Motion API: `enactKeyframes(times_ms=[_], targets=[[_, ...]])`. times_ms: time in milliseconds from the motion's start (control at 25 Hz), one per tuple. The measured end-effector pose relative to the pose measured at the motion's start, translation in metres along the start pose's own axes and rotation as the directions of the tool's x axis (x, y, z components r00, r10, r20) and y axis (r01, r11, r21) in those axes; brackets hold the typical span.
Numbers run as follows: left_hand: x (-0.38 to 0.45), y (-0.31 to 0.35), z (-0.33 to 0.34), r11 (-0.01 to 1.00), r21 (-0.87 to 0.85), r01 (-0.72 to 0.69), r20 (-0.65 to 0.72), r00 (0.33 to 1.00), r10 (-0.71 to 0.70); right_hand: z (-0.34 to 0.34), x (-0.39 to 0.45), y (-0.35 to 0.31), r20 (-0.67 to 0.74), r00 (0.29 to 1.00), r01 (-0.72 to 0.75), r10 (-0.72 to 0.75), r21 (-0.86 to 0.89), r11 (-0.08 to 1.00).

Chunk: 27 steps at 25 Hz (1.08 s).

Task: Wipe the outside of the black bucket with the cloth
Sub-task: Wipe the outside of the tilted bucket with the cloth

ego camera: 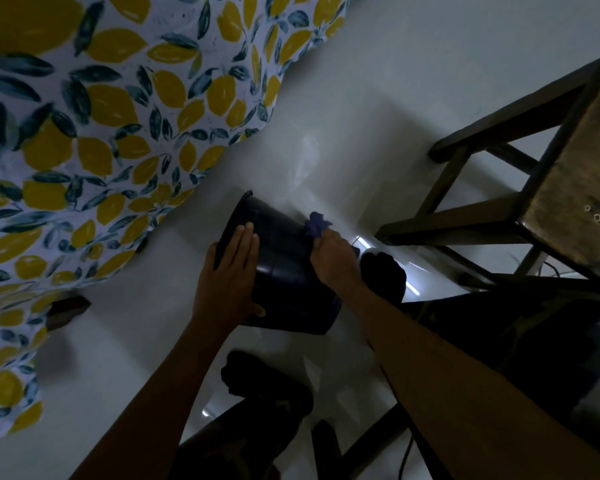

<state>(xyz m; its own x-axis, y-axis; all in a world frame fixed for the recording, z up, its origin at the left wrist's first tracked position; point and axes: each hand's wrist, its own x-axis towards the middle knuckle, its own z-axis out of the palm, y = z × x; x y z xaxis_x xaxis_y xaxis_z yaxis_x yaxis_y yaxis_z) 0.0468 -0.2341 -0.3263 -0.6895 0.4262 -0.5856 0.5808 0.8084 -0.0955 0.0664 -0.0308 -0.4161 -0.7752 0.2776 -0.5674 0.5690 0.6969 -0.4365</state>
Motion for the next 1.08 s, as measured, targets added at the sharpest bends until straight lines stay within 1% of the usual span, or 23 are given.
enactKeyframes(times_ms=[80, 120, 200, 240, 280, 320, 360, 400, 440, 480, 520, 560, 600, 640, 720, 760, 800, 840, 920, 960, 1000, 1040, 1080], targets=[[0.001, -0.001, 0.002, 1.000, -0.005, -0.001, -0.011, 1.000, 0.001, 0.009, -0.044, 0.007, -0.132, 0.989, 0.071, -0.063, 0.063, 0.995], [0.000, 0.000, 0.003, 1.000, -0.003, -0.002, -0.011, 1.000, 0.002, 0.016, -0.068, 0.007, -0.173, 0.980, 0.113, -0.103, 0.053, 0.992], [-0.004, 0.000, 0.003, 1.000, -0.008, 0.002, -0.009, 1.000, -0.002, 0.019, -0.096, 0.006, -0.167, 0.963, 0.218, -0.213, 0.011, 0.976], [-0.005, -0.001, 0.004, 1.000, -0.006, 0.000, -0.019, 1.000, 0.000, 0.014, -0.093, 0.004, -0.161, 0.958, 0.242, -0.239, -0.004, 0.970], [-0.006, -0.001, 0.004, 1.000, 0.002, -0.006, -0.025, 1.000, 0.006, 0.013, -0.075, 0.004, -0.148, 0.962, 0.231, -0.231, -0.018, 0.973], [-0.007, 0.000, 0.005, 1.000, 0.005, -0.009, -0.027, 1.000, 0.009, 0.008, -0.049, 0.004, -0.084, 0.982, 0.168, -0.169, -0.015, 0.986], [-0.008, 0.001, 0.005, 1.000, 0.001, -0.008, -0.028, 1.000, 0.008, -0.001, -0.020, 0.002, 0.004, 0.997, 0.073, -0.073, -0.011, 0.997], [-0.009, 0.001, 0.006, 1.000, -0.007, -0.005, -0.026, 1.000, 0.005, -0.008, 0.004, 0.001, 0.092, 0.996, -0.020, 0.019, 0.007, 1.000], [-0.009, 0.002, 0.007, 1.000, -0.012, 0.002, -0.032, 0.999, -0.003, -0.010, 0.017, 0.001, 0.168, 0.982, -0.086, 0.081, 0.025, 0.996], [-0.009, 0.001, 0.008, 1.000, -0.011, 0.012, -0.029, 1.000, -0.012, -0.007, 0.019, -0.002, 0.169, 0.981, -0.105, 0.099, 0.028, 0.994], [-0.011, 0.002, 0.009, 1.000, -0.012, 0.018, -0.022, 1.000, -0.018, -0.002, 0.008, -0.005, 0.084, 0.993, -0.081, 0.079, 0.022, 0.996], [-0.013, 0.002, 0.012, 1.000, -0.013, 0.019, -0.028, 0.999, -0.020, 0.006, -0.014, -0.004, -0.042, 0.999, -0.025, 0.026, 0.018, 1.000], [-0.015, 0.002, 0.015, 1.000, -0.012, 0.017, -0.042, 0.999, -0.017, 0.016, -0.042, -0.004, -0.134, 0.990, 0.044, -0.042, 0.013, 0.999], [-0.017, 0.002, 0.016, 1.000, -0.008, 0.015, -0.047, 0.999, -0.016, 0.024, -0.071, -0.003, -0.187, 0.976, 0.110, -0.109, -0.003, 0.994], [-0.022, 0.003, 0.018, 1.000, -0.014, 0.018, -0.044, 0.999, -0.019, 0.034, -0.108, 0.004, -0.191, 0.956, 0.219, -0.224, -0.049, 0.975], [-0.025, 0.004, 0.020, 1.000, -0.022, 0.020, -0.052, 0.998, -0.021, 0.032, -0.107, 0.007, -0.203, 0.946, 0.247, -0.254, -0.058, 0.967], [-0.027, 0.004, 0.022, 0.999, -0.026, 0.019, -0.060, 0.998, -0.020, 0.030, -0.093, 0.009, -0.193, 0.952, 0.232, -0.239, -0.058, 0.971], [-0.028, 0.005, 0.021, 0.999, -0.028, 0.016, -0.051, 0.999, -0.017, 0.024, -0.071, 0.008, -0.161, 0.969, 0.181, -0.186, -0.044, 0.983], [-0.028, 0.006, 0.021, 0.999, -0.028, 0.019, -0.055, 0.998, -0.020, 0.008, -0.020, 0.006, -0.058, 0.998, 0.034, -0.035, -0.018, 0.999], [-0.026, 0.005, 0.021, 0.999, -0.025, 0.024, -0.065, 0.998, -0.026, 0.004, -0.005, 0.006, -0.041, 0.999, -0.017, 0.018, 0.006, 1.000], [-0.024, 0.005, 0.020, 0.999, -0.025, 0.028, -0.063, 0.998, -0.030, 0.005, -0.001, 0.004, -0.085, 0.996, -0.022, 0.024, 0.018, 1.000], [-0.024, 0.005, 0.021, 0.999, -0.030, 0.024, -0.062, 0.998, -0.026, 0.012, -0.011, 0.003, -0.166, 0.986, 0.017, -0.012, 0.028, 0.999], [-0.025, 0.006, 0.023, 0.999, -0.035, 0.021, -0.071, 0.997, -0.023, 0.020, -0.031, 0.003, -0.219, 0.974, 0.063, -0.055, 0.030, 0.998]])
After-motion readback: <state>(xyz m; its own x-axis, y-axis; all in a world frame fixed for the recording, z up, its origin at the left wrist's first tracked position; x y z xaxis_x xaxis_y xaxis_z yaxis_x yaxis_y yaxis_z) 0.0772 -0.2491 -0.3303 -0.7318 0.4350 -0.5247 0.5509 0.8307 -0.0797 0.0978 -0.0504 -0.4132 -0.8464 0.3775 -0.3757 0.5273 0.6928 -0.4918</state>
